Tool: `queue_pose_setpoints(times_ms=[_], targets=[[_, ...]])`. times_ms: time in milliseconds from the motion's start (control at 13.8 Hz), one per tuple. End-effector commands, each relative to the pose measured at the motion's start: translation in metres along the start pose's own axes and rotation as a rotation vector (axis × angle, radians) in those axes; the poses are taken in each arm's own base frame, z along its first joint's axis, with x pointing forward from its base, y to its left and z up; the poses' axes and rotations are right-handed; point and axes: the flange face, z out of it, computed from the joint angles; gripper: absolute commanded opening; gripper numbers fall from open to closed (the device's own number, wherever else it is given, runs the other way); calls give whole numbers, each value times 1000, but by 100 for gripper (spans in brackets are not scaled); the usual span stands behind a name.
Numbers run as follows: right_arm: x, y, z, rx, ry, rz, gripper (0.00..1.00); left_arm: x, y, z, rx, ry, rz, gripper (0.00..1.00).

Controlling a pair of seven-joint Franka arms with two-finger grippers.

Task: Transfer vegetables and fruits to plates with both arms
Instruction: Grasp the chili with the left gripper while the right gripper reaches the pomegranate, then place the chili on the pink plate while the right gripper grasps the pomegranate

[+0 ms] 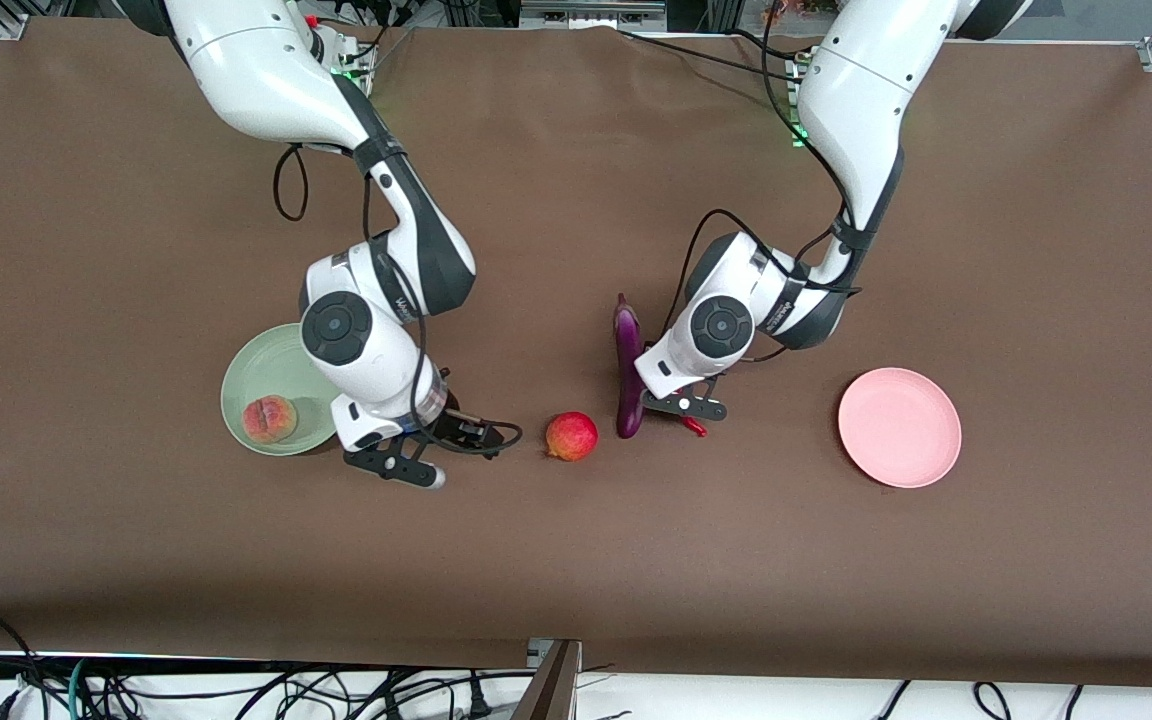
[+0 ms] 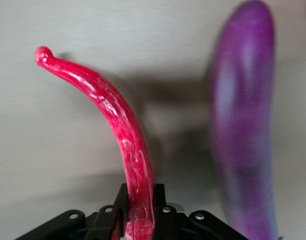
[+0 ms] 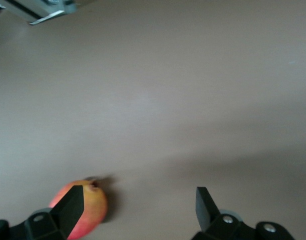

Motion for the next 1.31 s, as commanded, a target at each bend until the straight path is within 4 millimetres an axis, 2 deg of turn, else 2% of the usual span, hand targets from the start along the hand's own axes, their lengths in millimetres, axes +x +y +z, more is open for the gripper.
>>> queue_pose_setpoints(times_ms=[0, 73, 145, 291, 436, 508, 654, 726, 944, 1162, 1235], targets=[[-12, -31, 15, 51, 25, 71, 99, -6, -48, -61, 89, -22, -38, 0], [-18, -37, 24, 52, 22, 100, 99, -9, -64, -77, 131, -37, -34, 0], [-21, -41, 32, 60, 23, 153, 99, -9, -92, -89, 167, -52, -44, 0], [-33, -45, 54, 57, 12, 295, 99, -1, -163, -102, 193, -72, -1, 0], [-55, -55, 75, 55, -38, 423, 99, 7, -229, -98, 162, -76, 60, 0], [-57, -56, 80, 57, -45, 472, 99, 12, -248, -89, 153, -58, 86, 0], [-58, -70, 83, 97, -70, 541, 99, 18, -271, -64, 146, -60, 122, 0], [-58, -73, 83, 107, -76, 556, 99, 19, -282, -58, 141, -58, 123, 0], [-58, -75, 87, 125, -65, 560, 99, 23, -282, -34, 141, -72, 155, 0], [-64, -73, 101, 114, -71, 571, 99, 29, -291, -22, 139, -51, 204, 1], [-70, -72, 109, 102, -78, 573, 99, 29, -293, -24, 134, -45, 189, 94]])
